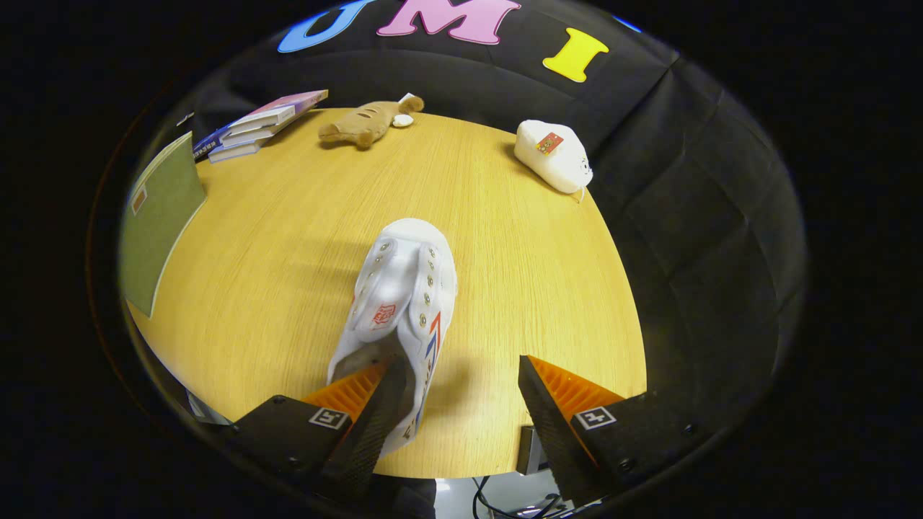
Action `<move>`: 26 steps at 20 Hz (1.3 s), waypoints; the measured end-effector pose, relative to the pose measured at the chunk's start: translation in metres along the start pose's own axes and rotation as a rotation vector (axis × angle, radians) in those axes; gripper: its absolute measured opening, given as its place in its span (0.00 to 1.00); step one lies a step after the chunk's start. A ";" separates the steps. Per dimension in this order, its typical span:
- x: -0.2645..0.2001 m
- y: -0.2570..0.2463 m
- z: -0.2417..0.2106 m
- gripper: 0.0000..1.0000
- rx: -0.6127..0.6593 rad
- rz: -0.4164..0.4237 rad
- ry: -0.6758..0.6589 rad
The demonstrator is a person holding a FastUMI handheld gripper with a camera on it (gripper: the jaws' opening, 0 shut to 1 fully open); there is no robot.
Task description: Open the storage box then place both shoes into the box .Put the left shoe in first, then the right shoe, with the right side of both shoes facing outward in a uniform manner.
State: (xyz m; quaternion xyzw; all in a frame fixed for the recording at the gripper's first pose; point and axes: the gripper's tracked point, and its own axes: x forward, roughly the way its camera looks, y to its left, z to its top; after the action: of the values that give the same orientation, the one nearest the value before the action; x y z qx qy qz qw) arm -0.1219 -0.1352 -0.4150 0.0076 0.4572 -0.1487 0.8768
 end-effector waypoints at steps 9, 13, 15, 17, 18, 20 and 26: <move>0.048 0.016 0.027 0.22 -0.019 0.001 -0.011; 0.039 0.021 0.029 0.07 0.110 0.050 0.006; 0.031 0.026 0.034 0.06 0.176 0.090 0.002; 0.014 0.026 0.048 0.05 0.192 0.093 -0.026; 0.002 0.028 0.058 0.06 0.201 0.096 -0.043; -0.028 0.041 0.086 0.05 0.225 0.131 -0.082; -0.118 0.136 0.174 0.05 0.294 0.339 -0.120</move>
State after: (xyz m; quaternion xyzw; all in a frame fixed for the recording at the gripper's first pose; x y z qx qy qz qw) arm -0.0101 -0.0016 -0.2360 0.2030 0.3700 -0.0646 0.9043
